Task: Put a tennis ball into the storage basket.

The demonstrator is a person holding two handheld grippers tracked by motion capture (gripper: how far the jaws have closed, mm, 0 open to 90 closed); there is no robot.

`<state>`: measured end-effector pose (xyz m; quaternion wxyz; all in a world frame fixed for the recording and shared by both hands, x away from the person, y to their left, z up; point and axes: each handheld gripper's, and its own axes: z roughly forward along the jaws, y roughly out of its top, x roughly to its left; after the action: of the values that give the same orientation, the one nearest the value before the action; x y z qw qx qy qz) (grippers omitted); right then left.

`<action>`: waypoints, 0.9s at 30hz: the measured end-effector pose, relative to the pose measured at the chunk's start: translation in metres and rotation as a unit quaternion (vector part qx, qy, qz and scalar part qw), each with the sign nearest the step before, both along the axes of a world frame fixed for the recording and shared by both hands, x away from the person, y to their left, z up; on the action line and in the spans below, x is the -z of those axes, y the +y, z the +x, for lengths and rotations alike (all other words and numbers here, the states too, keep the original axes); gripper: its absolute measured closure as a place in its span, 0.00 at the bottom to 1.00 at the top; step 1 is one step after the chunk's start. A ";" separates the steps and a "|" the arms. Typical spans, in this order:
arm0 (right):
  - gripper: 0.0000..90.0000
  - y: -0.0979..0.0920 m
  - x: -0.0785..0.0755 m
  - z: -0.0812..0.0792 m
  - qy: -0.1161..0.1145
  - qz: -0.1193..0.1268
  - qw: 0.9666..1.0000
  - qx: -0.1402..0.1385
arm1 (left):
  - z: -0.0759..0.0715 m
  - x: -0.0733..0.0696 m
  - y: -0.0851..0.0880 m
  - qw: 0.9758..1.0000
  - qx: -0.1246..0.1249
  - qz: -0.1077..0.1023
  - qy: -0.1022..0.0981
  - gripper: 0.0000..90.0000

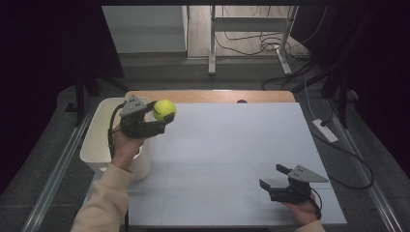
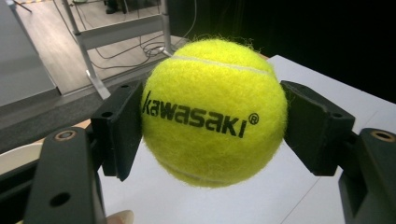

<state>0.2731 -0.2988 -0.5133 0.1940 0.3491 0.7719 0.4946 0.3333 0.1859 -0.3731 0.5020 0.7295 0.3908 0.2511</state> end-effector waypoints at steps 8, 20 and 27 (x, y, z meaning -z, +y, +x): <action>0.11 -0.001 -0.001 0.000 -0.002 0.002 1.000 0.001 | 0.000 0.001 0.015 1.000 -0.020 0.005 0.006 0.30; 0.11 0.000 -0.001 0.000 -0.001 0.002 1.000 0.001 | -0.001 0.000 0.032 0.999 -0.044 0.016 0.011 0.30; 0.11 0.000 -0.001 0.000 -0.002 0.001 1.000 0.001 | -0.002 -0.001 0.041 0.998 -0.054 0.018 0.013 0.30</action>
<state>0.2734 -0.2984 -0.5127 0.1957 0.3489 0.7708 0.4958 0.3312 0.2265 -0.3718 0.4694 0.7195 0.4316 0.2752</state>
